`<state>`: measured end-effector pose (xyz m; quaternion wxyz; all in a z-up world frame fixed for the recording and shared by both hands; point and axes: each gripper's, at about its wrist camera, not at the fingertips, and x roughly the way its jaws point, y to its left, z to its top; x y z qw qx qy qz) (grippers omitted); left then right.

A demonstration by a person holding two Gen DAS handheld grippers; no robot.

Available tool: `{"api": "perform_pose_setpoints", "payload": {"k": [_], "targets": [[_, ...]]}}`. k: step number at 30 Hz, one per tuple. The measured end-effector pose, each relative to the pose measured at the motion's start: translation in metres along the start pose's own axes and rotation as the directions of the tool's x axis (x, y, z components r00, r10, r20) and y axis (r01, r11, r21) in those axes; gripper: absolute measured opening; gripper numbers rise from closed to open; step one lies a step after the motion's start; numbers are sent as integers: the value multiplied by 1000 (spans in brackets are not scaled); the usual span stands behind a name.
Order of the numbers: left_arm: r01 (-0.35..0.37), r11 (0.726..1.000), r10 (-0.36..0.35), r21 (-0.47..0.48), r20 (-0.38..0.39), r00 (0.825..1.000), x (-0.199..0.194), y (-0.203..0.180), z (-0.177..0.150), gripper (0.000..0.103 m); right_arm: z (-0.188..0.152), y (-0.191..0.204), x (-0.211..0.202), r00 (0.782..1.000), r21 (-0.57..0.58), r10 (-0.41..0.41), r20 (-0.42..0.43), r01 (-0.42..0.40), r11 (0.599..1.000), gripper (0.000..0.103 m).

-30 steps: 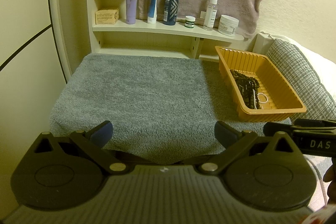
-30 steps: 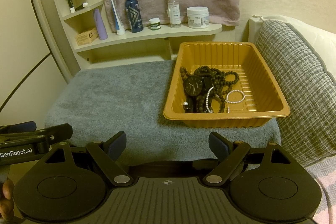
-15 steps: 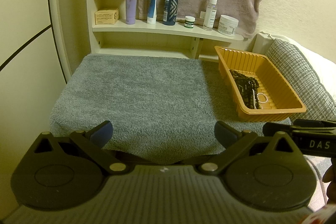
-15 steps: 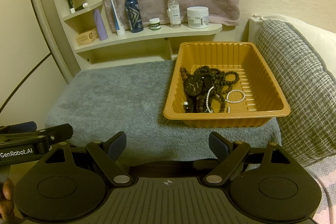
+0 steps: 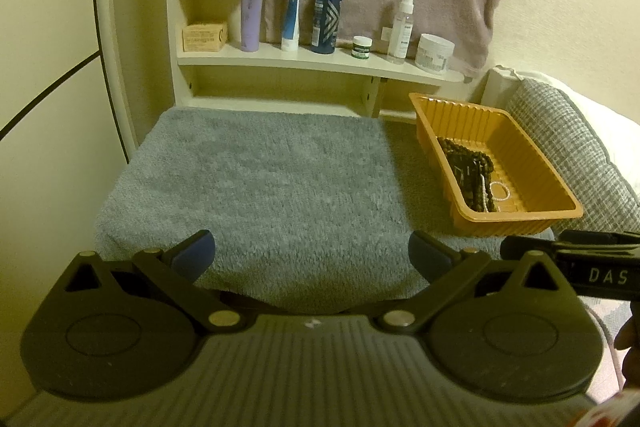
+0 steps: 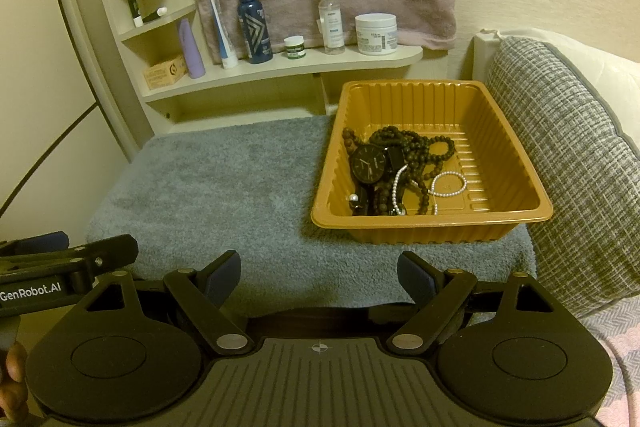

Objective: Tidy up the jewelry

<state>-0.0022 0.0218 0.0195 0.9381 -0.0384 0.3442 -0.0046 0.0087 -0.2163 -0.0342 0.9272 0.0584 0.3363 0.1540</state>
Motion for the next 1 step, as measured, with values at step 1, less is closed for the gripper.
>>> {"api": "perform_pose_setpoints", "payload": {"k": [1], "targets": [[1, 1000, -1, 1, -1, 1000, 0, 0, 0, 102, 0, 0, 0, 1000, 0, 0, 0, 0, 1000, 85]]}}
